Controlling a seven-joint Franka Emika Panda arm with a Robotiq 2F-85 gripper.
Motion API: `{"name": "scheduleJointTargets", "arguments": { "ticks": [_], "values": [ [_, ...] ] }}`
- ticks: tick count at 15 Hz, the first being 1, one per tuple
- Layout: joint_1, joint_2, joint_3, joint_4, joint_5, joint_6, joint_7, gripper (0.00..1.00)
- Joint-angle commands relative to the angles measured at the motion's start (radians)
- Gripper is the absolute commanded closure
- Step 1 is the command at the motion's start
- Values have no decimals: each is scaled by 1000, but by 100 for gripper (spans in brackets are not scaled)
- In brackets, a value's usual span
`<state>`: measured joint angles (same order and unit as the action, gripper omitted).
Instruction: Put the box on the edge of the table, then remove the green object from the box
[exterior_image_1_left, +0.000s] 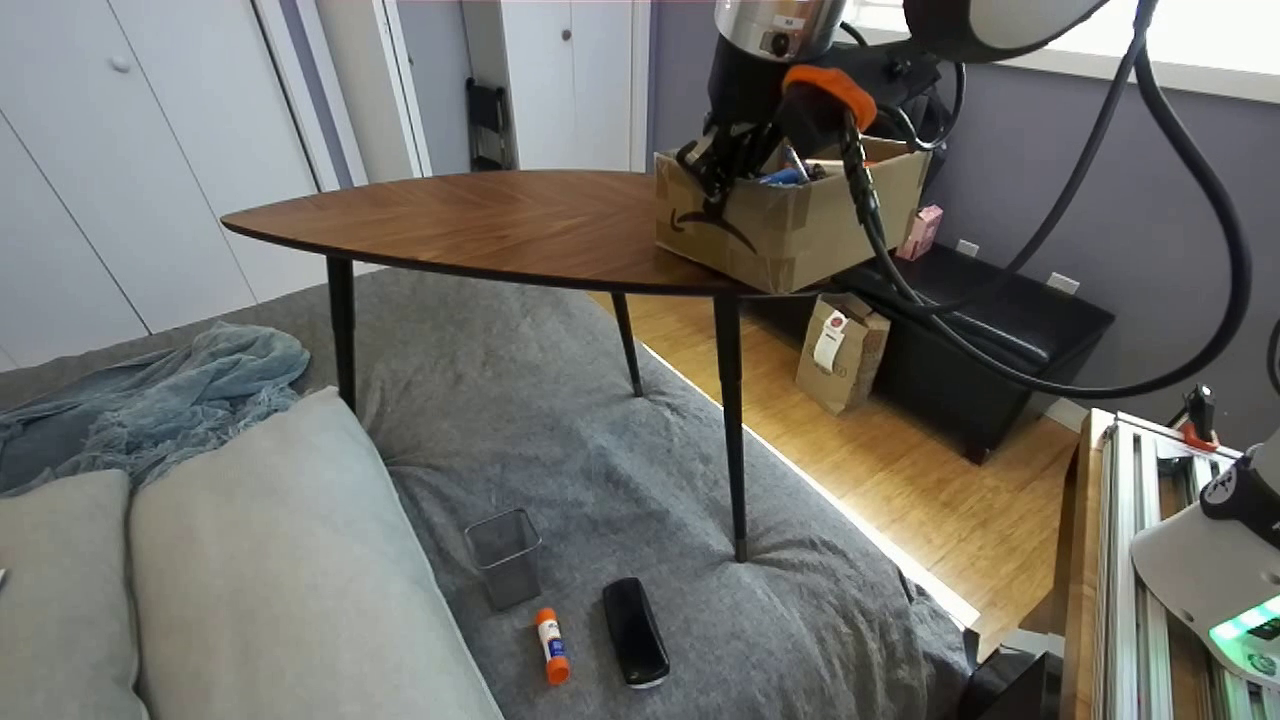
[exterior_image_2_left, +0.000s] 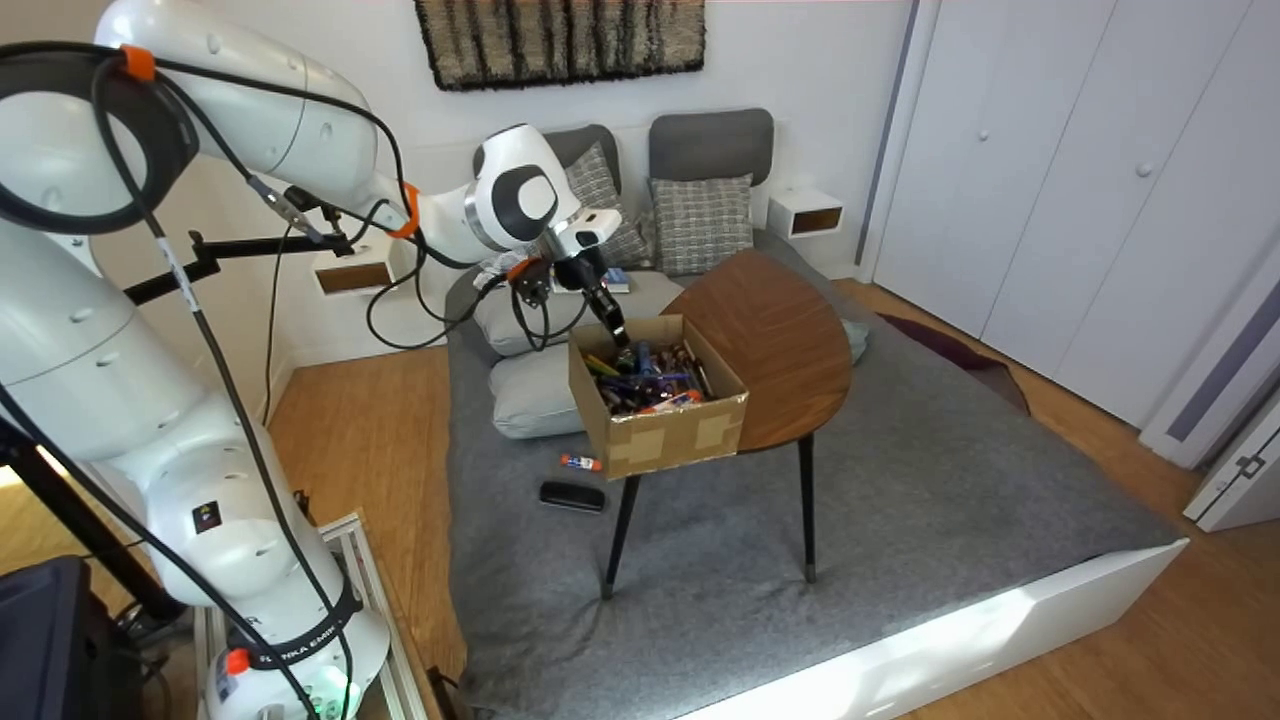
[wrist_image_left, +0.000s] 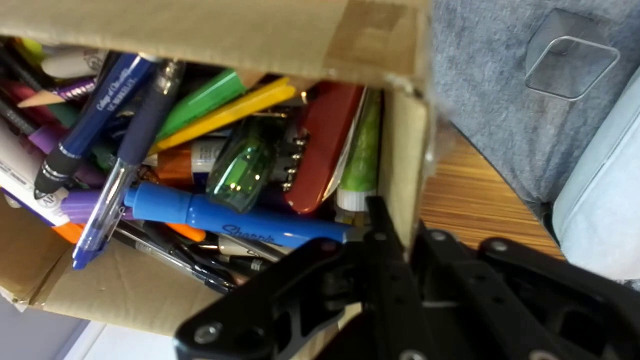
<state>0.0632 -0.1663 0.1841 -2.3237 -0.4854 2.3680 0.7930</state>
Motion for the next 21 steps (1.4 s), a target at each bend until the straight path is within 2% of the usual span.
{"name": "scheduleJointTargets", "arguments": {
  "ticks": [1, 4, 5, 6, 9, 11, 12, 14, 16, 19, 21],
  "values": [
    [-24, -19, 8, 12, -94, -5, 41, 98],
    [-27, -9, 4, 19, -115, 8, 46, 98],
    [-28, -4, 3, 22, -120, 12, 48, 79],
    [-28, 1, 2, 24, -123, 21, 47, 66],
    [-27, 3, -3, 42, -146, 59, 41, 50],
    [-27, 2, -4, 60, -154, 75, 38, 31],
    [-26, 0, -4, 68, -152, 74, 36, 26],
    [-13, -11, -8, 76, -93, 46, -6, 11],
    [9, -40, -19, 70, 43, 15, -96, 0],
    [19, -118, -23, 40, 220, -59, -198, 0],
    [7, -172, -19, 29, 286, -152, -189, 0]
  ]
}}
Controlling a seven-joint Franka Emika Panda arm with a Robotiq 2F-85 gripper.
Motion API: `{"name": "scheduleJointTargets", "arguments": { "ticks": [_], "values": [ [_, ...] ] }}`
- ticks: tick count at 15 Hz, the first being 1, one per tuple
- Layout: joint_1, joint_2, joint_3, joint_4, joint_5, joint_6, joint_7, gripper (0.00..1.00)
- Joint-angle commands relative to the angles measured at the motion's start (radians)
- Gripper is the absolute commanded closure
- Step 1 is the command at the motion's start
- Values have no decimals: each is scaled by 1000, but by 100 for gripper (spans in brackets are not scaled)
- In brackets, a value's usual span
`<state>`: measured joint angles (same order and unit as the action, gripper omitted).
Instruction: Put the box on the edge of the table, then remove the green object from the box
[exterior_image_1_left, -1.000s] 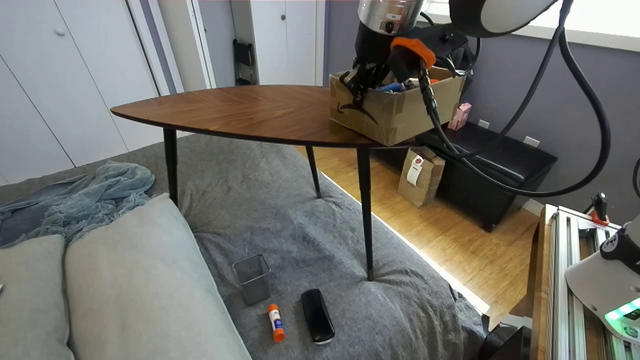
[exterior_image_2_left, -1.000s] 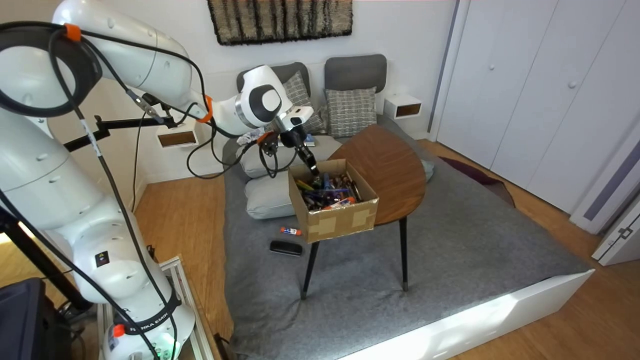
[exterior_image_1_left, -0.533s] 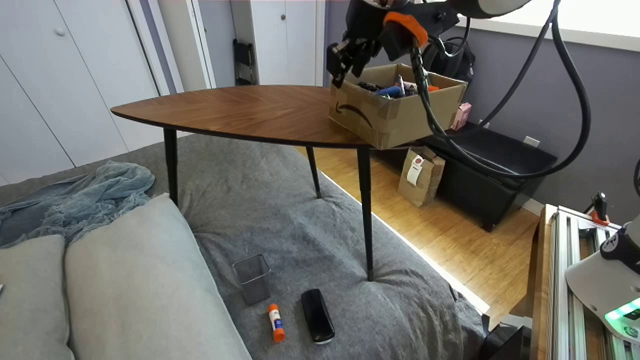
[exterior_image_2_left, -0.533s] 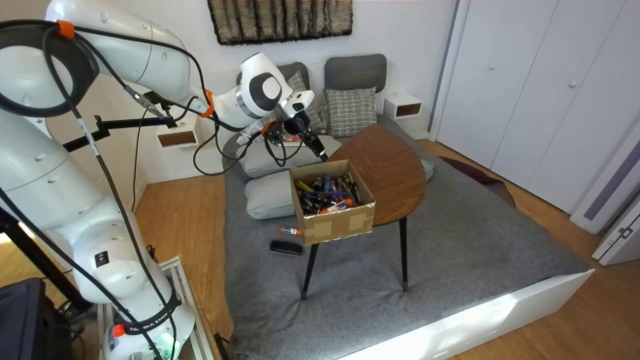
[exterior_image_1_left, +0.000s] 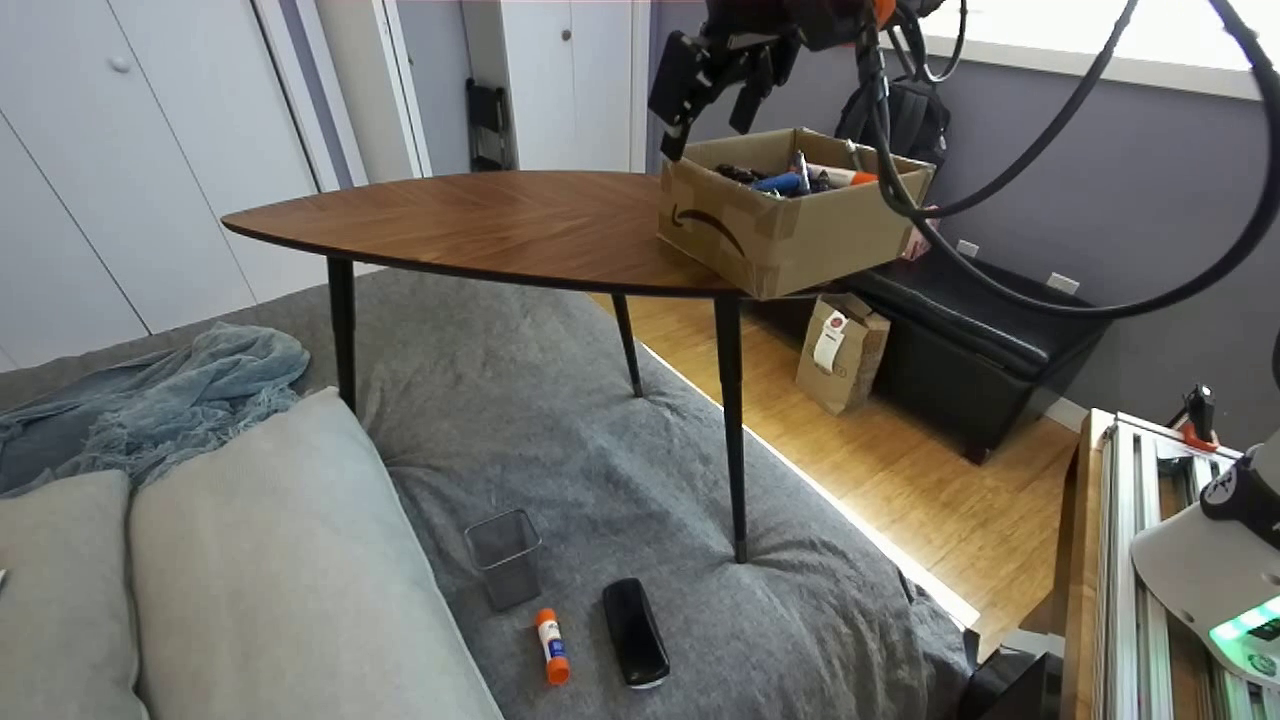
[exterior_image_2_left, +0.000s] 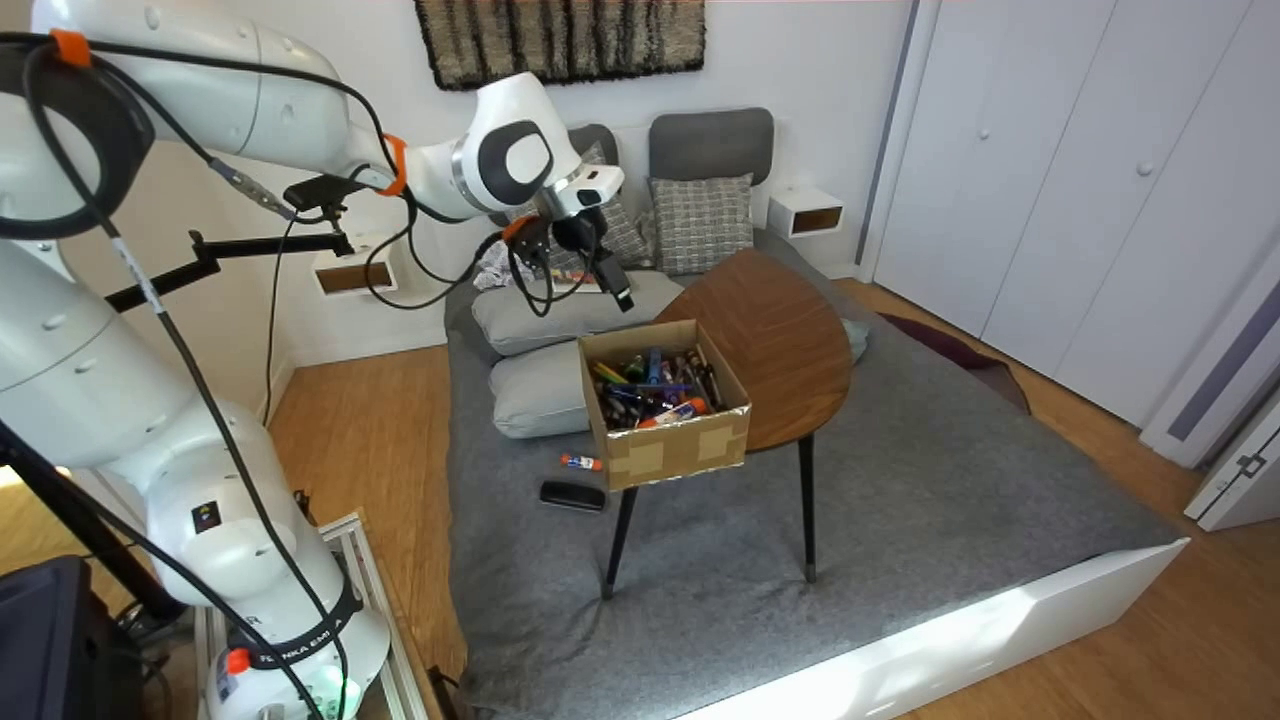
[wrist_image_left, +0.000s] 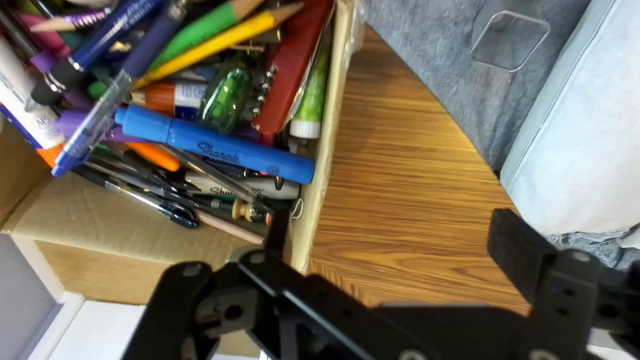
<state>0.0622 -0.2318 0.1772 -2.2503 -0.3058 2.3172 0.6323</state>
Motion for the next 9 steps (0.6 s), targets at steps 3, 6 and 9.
{"name": "scheduleJointTargets", "arguments": {
  "ticks": [3, 6, 9],
  "values": [
    [-45, -183, 8, -69, 74, -239, 105, 0],
    [-95, -242, 16, -109, 16, -319, 213, 0],
    [-75, -192, 3, -65, 49, -300, 139, 0]
  ]
}}
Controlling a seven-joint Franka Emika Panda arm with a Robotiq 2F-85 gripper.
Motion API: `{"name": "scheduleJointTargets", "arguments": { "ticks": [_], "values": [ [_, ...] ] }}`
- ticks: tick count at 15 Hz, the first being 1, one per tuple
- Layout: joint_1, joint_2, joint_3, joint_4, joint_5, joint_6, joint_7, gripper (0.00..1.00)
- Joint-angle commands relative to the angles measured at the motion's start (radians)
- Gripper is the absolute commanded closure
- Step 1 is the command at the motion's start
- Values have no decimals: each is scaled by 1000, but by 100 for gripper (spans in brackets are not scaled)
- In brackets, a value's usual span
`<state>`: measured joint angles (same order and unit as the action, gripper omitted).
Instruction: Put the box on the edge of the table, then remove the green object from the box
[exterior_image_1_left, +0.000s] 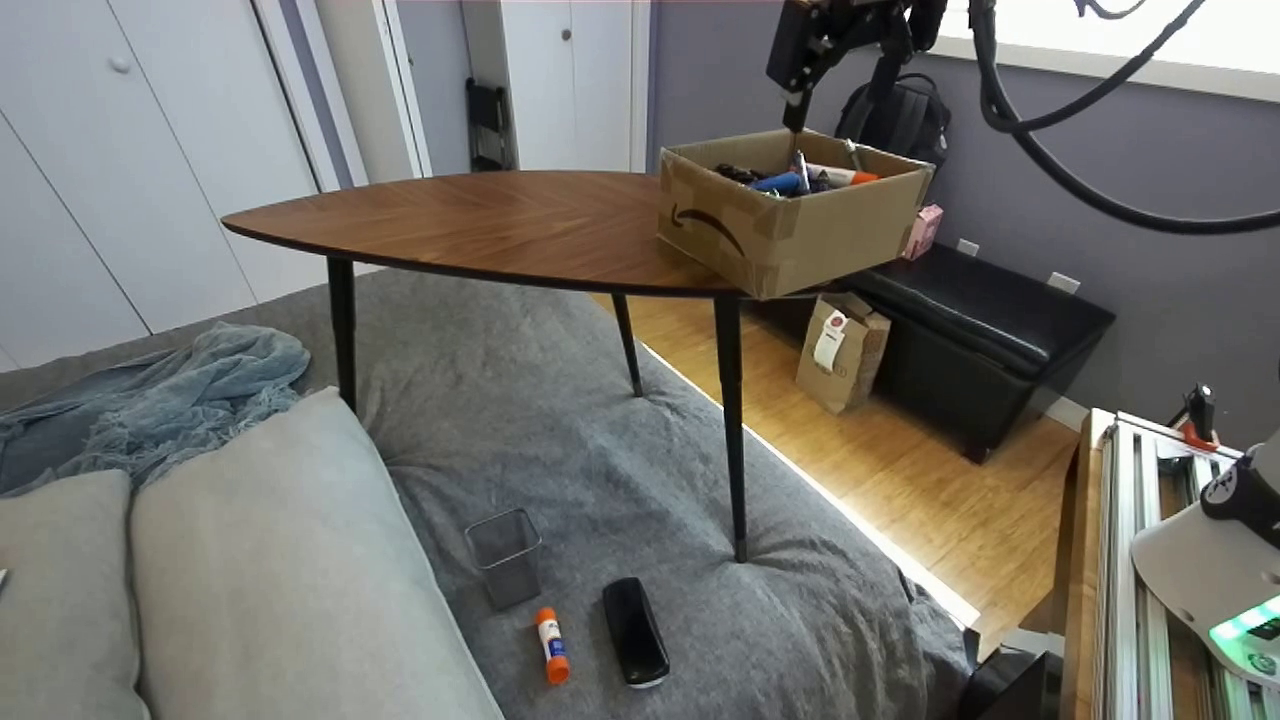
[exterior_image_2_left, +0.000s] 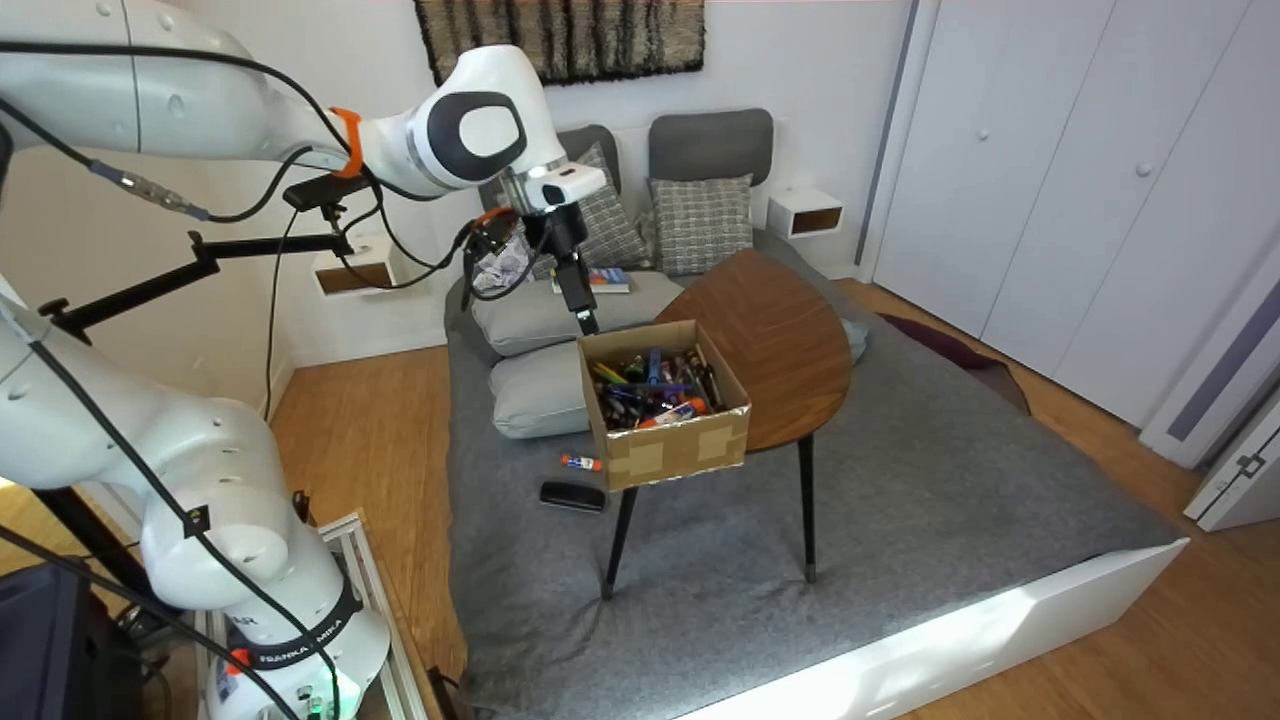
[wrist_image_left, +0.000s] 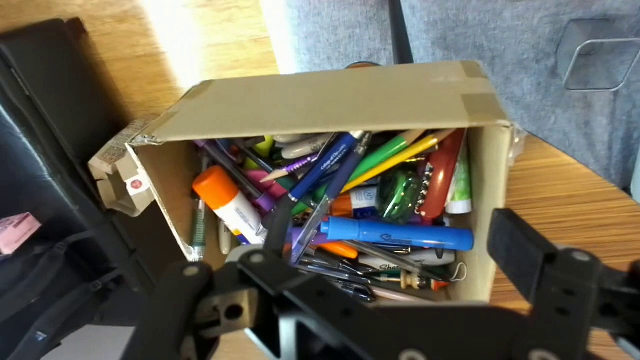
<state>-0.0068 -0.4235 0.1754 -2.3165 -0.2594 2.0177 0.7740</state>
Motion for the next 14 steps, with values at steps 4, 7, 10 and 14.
{"name": "scheduleJointTargets", "arguments": {
  "ticks": [4, 7, 10, 14],
  "values": [
    [-3, 9, 9, 2, 2, 0, -2, 0],
    [-18, 17, 12, -15, -32, 54, 20, 0],
    [-33, 28, 1, -49, -35, 122, 38, 0],
    [-62, 50, -10, -90, -36, 203, 83, 0]
  ]
}}
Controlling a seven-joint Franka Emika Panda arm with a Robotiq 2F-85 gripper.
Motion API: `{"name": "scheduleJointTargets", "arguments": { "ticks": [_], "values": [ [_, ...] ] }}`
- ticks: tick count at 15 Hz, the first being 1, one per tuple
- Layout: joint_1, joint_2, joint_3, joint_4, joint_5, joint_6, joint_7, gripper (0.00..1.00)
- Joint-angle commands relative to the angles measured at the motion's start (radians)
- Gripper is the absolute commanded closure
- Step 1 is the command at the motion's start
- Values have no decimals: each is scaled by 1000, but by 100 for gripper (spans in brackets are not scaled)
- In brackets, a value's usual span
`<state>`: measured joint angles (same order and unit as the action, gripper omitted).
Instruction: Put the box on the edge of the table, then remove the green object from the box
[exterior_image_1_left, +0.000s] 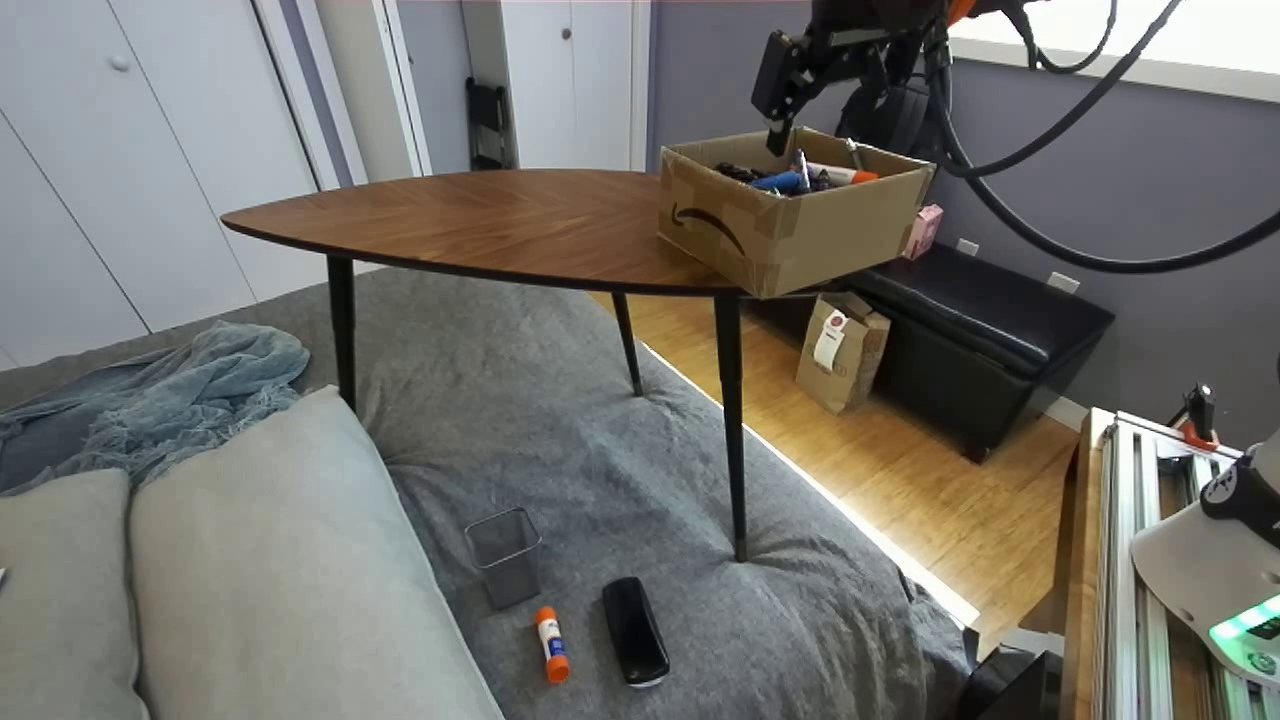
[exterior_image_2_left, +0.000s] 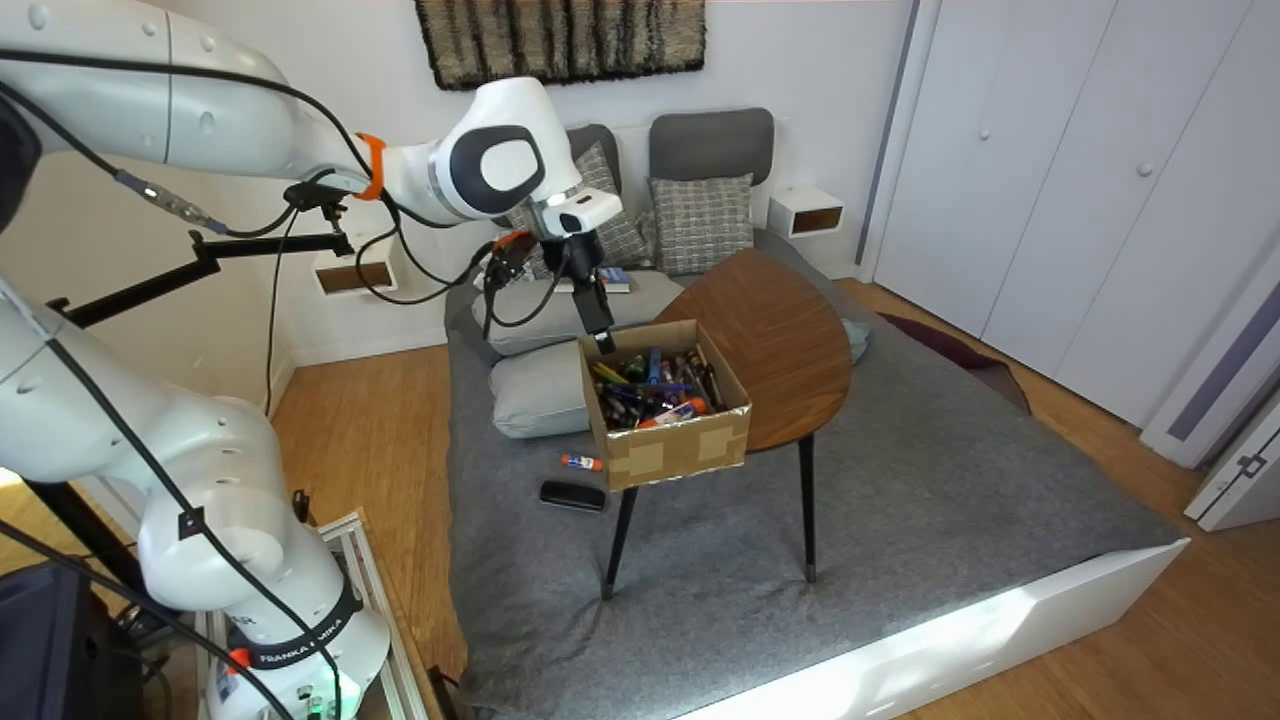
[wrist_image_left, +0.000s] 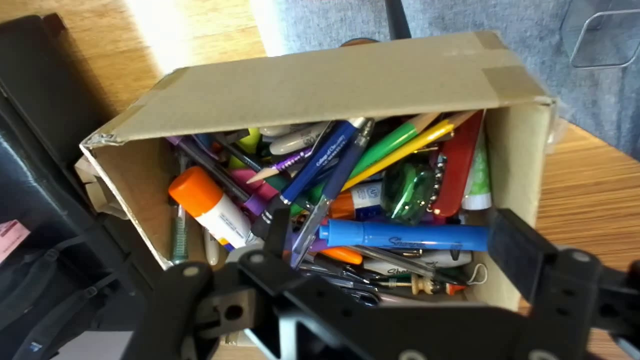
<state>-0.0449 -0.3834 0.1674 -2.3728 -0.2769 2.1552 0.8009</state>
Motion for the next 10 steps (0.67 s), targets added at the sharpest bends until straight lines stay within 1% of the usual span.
{"name": "scheduleJointTargets", "arguments": {
  "ticks": [1, 7, 9, 10],
  "values": [
    [-31, 19, -5, -41, -15, 82, 69, 0],
    [-55, 75, -3, -43, -38, 161, 150, 0],
    [-53, 96, -2, -34, -44, 174, 172, 4],
    [-51, 106, -2, -31, -48, 178, 184, 4]
  ]
}}
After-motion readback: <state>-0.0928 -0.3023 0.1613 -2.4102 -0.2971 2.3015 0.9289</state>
